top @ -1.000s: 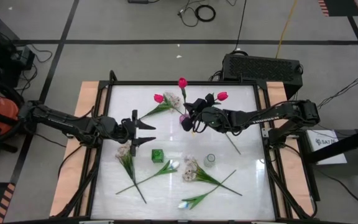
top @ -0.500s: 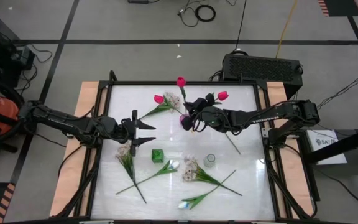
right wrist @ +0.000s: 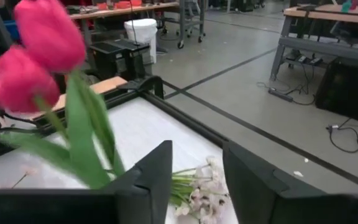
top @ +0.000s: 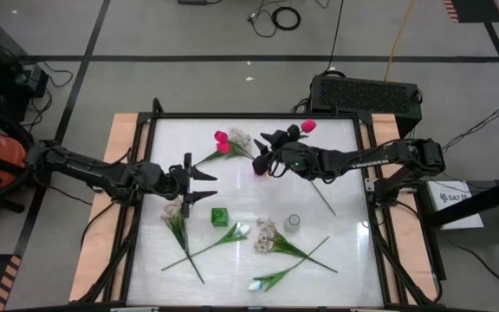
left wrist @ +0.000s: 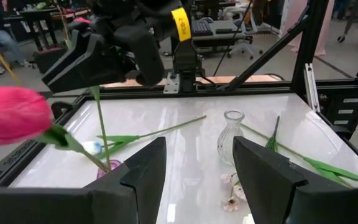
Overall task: Sort flowers into vase by color
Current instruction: Put the red flower into the purple vase
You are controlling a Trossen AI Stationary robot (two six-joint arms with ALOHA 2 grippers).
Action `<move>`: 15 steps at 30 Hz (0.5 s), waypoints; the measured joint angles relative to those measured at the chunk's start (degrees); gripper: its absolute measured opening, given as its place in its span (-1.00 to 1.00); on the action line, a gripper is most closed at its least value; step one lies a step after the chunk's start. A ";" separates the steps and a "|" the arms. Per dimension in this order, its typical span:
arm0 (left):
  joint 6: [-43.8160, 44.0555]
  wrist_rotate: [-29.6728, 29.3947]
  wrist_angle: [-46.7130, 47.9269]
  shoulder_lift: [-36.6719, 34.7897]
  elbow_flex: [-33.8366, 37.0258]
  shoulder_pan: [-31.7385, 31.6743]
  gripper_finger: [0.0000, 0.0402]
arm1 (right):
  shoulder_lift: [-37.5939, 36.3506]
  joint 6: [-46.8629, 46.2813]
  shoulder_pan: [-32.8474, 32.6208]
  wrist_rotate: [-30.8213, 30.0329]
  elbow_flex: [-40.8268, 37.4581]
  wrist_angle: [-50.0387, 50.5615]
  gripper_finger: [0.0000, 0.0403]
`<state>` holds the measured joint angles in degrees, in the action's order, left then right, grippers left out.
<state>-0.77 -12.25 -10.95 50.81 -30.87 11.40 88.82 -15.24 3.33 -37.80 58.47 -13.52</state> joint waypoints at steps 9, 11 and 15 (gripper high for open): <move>-0.03 -0.02 1.32 0.01 -0.07 0.00 -0.04 | 0.00 1.11 -0.77 0.36 0.71 0.09 -0.08; -0.03 -0.02 1.44 0.02 -0.07 0.00 -0.04 | -0.08 1.13 -0.94 0.88 0.71 0.10 -0.02; 0.01 -0.28 1.43 0.02 -0.07 -0.02 -0.04 | -0.66 1.35 -0.96 5.25 0.93 0.19 0.11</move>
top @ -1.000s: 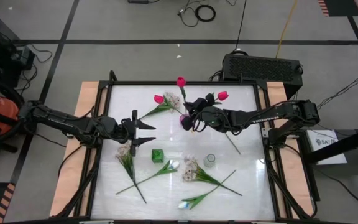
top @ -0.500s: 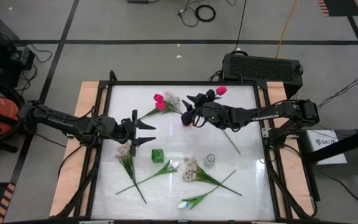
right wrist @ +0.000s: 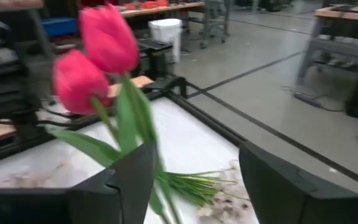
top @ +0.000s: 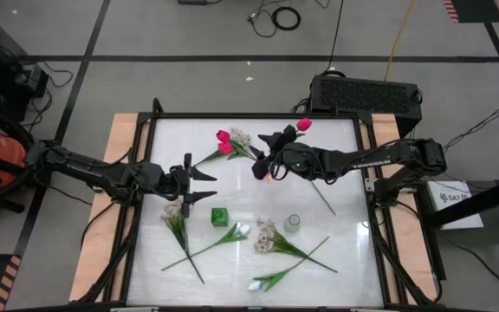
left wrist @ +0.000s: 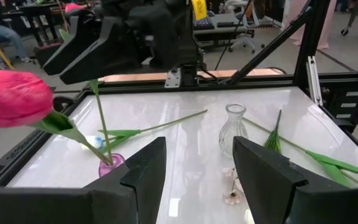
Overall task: Sort flowers into vase by color
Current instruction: Put the red flower into the purple vase
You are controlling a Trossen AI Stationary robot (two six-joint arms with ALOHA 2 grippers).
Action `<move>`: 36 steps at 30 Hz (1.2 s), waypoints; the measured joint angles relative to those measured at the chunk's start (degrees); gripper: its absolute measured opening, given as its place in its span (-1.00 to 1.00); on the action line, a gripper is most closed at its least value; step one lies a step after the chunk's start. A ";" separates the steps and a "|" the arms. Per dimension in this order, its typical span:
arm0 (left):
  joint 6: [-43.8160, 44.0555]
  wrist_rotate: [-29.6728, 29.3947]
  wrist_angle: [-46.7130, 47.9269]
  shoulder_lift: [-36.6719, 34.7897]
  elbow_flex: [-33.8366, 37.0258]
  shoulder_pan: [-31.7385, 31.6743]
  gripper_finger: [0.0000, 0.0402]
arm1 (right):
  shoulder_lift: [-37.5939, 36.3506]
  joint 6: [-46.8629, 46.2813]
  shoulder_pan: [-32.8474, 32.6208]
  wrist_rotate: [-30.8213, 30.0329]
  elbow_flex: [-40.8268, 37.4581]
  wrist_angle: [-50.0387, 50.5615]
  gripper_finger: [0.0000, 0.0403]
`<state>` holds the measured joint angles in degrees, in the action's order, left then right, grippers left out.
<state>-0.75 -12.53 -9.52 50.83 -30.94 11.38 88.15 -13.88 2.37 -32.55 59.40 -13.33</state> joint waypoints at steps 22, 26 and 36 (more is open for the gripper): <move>-6.40 -9.98 -1.34 -5.77 -1.29 -0.31 -0.04 | -11.71 6.84 -9.04 4.10 8.67 22.63 0.22; -12.35 -11.96 -5.12 -7.28 -2.01 -3.60 -0.12 | -12.65 5.17 -12.79 4.18 8.63 26.33 0.15; -14.40 7.19 -10.15 -1.03 -2.19 -20.88 -0.62 | -12.71 6.73 -16.37 4.00 8.65 26.00 -0.02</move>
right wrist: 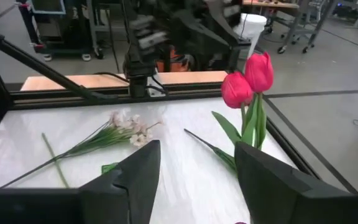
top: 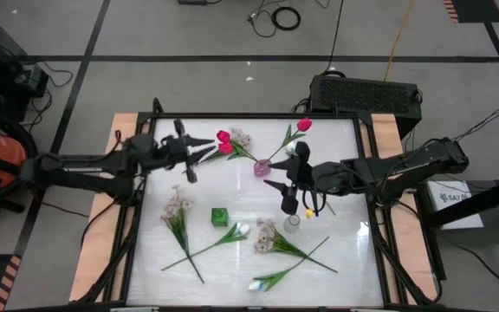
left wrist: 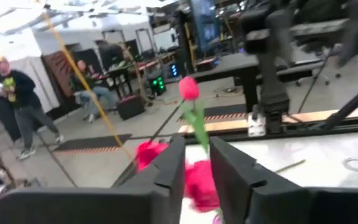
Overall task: Sort flowers into vase by color
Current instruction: Put the red flower into the purple vase
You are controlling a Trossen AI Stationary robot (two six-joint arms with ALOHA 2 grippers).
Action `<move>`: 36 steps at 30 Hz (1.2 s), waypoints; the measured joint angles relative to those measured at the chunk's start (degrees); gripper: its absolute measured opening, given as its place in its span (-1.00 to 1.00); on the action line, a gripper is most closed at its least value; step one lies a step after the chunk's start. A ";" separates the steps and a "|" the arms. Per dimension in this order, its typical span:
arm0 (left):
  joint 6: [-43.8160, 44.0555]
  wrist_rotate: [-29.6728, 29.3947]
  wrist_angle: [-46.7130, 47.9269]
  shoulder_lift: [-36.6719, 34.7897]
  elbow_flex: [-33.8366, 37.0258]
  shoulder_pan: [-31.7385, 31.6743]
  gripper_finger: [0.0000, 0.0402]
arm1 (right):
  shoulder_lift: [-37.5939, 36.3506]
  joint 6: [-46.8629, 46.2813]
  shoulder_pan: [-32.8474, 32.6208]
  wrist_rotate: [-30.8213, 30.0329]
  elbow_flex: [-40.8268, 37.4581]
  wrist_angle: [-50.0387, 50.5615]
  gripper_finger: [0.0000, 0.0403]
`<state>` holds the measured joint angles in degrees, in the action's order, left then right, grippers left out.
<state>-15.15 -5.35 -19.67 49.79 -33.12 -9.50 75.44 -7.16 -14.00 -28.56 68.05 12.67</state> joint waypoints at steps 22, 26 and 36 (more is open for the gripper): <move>2.41 11.36 -19.42 21.15 -6.64 -15.60 -0.94 | 0.00 1.83 0.03 -0.09 0.00 0.04 -0.18; 1.05 11.37 -18.84 24.55 -10.89 -17.82 -0.94 | 0.02 1.57 0.04 -0.11 0.00 0.06 -0.18; 4.44 11.33 -2.14 12.49 -15.23 -19.82 -0.94 | -0.72 -9.24 -0.81 -0.22 -0.02 16.65 -0.18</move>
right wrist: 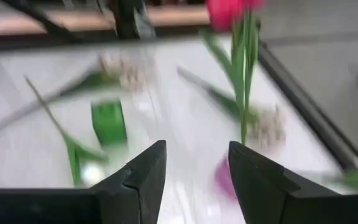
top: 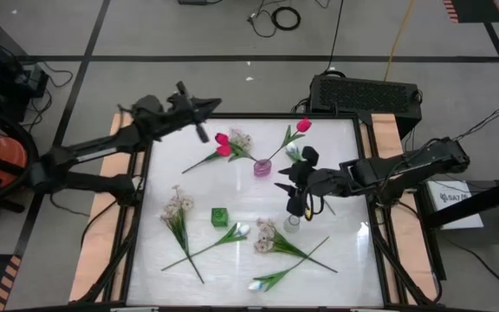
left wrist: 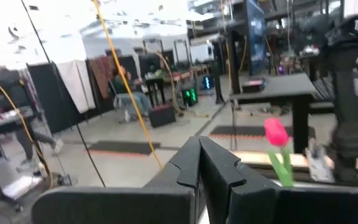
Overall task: Sort flowers into vase by color
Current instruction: Put the red flower into the purple vase, then put the top white flowers into the green vase
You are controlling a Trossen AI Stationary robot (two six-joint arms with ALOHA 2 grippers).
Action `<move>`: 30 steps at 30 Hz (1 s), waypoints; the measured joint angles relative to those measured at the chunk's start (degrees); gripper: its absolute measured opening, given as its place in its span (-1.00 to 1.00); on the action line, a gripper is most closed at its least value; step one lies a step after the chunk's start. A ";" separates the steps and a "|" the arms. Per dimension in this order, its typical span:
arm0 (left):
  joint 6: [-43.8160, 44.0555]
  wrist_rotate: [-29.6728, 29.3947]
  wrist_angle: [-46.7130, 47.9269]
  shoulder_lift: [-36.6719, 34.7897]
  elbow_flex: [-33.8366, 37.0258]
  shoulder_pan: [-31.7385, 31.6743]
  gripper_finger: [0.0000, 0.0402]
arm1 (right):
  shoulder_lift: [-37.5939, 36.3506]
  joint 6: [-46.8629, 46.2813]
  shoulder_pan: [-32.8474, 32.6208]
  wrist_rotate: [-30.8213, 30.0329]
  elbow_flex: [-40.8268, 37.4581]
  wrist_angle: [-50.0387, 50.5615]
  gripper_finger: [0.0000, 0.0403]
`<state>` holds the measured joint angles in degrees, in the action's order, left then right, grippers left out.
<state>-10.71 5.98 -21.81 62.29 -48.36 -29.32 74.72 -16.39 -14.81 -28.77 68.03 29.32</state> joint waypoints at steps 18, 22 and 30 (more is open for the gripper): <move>14.55 0.68 41.35 -15.39 1.50 11.18 -0.93 | 0.30 -26.31 -3.92 -8.28 -4.03 21.87 -0.18; 17.91 -0.80 42.63 -16.20 6.30 16.19 -0.93 | 0.42 -34.43 -5.25 -8.43 -9.83 24.44 -0.18; 24.59 -13.10 41.62 -17.54 16.23 22.46 -0.93 | 0.41 -40.39 -5.03 -8.71 -17.19 23.84 -0.18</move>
<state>13.88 -7.12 19.81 44.75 -32.13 -6.86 75.13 -56.79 -19.84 -37.49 50.84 53.16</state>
